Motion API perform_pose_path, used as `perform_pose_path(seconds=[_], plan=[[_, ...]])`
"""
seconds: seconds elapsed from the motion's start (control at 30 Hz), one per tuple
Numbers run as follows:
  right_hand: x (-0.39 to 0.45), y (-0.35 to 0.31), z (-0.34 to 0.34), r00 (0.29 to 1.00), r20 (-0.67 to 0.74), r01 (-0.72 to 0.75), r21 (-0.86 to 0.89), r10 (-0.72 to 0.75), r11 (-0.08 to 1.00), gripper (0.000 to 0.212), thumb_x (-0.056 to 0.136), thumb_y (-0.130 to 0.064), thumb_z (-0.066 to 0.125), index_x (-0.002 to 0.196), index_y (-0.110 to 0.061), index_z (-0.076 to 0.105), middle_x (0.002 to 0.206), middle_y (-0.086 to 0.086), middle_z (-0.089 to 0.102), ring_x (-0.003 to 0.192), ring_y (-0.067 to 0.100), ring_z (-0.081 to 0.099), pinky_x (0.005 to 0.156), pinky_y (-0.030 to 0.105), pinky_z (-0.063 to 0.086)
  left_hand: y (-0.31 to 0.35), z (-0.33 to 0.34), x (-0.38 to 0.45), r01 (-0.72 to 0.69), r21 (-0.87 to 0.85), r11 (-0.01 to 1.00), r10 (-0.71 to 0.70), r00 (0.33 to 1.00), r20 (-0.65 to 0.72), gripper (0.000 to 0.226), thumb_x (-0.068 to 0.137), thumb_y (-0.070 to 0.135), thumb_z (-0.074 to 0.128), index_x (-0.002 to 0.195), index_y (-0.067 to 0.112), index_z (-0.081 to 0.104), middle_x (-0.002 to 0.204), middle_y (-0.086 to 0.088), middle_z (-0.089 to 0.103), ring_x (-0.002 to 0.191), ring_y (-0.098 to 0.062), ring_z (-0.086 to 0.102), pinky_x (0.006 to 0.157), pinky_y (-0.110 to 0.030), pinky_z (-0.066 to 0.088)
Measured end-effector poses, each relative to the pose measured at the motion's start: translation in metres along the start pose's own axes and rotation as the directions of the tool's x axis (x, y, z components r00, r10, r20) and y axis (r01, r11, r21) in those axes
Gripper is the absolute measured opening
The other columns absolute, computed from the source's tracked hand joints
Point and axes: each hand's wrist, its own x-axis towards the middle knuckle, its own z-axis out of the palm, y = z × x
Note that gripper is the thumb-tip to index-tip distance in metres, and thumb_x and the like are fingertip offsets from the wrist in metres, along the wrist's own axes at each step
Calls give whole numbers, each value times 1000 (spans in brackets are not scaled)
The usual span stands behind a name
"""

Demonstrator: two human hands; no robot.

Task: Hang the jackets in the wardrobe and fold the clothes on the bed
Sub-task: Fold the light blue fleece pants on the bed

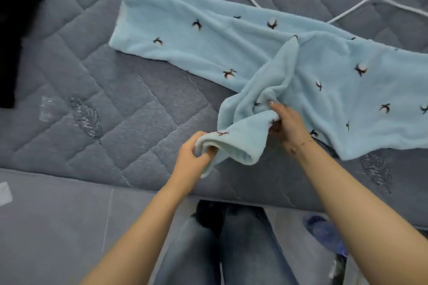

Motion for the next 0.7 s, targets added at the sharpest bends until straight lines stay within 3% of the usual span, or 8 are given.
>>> perform_pose_path(seconds=[0.1,0.3,0.4,0.5,0.53,0.6,0.67,0.7], plan=[[4,-43,38,992,27,123,-33,-122,992,14,91,-20,63,78,-14,63,60,-3,66,54,11,61,48,22,49,47,-51,27,-93,-67,993,87,992,-89,21,76,14,53,94,13,64,88,2,66,80,-2,60,69,-17,48],[50,-127,142,952,70,300,1,-299,954,17,90,-23,67,74,-20,62,69,-4,63,65,10,60,61,23,51,106,-156,117,-198,-41,979,178,942,-284,17,75,15,53,89,22,60,89,5,61,81,-4,57,71,-17,47],[92,-143,191,964,58,265,-71,-261,962,10,94,-27,60,89,-19,62,81,-2,61,72,11,57,69,26,45,101,-199,182,-140,-109,984,89,922,-377,11,84,16,57,92,22,63,86,9,65,74,1,61,66,-15,49],[124,-130,218,972,38,233,-284,-232,930,23,96,-20,56,116,-13,64,109,2,60,96,14,53,83,28,44,74,-226,236,-2,25,1000,11,927,-375,20,97,12,50,114,13,61,93,5,66,77,-1,62,69,-18,51],[128,-124,222,948,20,296,-427,-318,854,29,94,-14,56,123,-10,62,117,4,59,102,15,53,90,27,44,65,-232,246,60,56,997,-37,940,-340,23,100,14,48,120,10,57,100,0,67,84,-7,63,76,-24,53],[135,-114,226,816,69,444,-710,-574,546,35,91,-9,58,126,-7,61,125,11,56,114,23,51,101,30,39,52,-242,253,124,61,990,-106,963,-247,27,100,32,52,121,16,55,111,-2,66,93,-12,63,86,-35,54],[141,-111,227,695,169,470,-842,-699,264,36,90,-15,59,126,-9,60,125,12,54,116,29,48,99,35,36,45,-248,255,102,70,992,-88,981,-175,37,90,54,59,116,27,56,109,8,66,96,-5,64,85,-28,53],[145,-112,228,687,204,448,-875,-698,186,38,91,-20,60,128,-12,58,126,10,54,117,30,47,97,36,34,44,-249,255,78,139,987,-55,985,-162,40,85,58,64,113,31,55,105,13,64,93,2,62,81,-19,51]])
